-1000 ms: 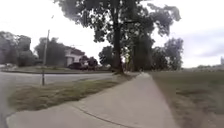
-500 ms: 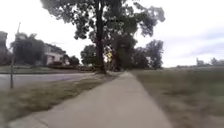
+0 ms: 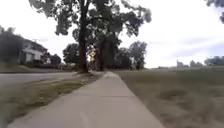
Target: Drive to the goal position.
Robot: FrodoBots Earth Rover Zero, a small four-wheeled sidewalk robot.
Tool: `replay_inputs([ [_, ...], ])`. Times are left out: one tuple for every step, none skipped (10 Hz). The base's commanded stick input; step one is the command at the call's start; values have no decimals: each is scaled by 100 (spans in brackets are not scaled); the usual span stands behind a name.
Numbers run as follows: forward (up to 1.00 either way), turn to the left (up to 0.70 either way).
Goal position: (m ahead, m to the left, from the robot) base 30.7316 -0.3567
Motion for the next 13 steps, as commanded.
replay_inputs([
  [100, 0],
  [100, 0],
  [100, 0],
  [100, 0],
  [100, 0],
  [100, 0],
  [100, 0],
  [100, 0],
  [100, 0],
  [100, 0],
  [100, 0],
  [100, 0],
  [100, 0],
])
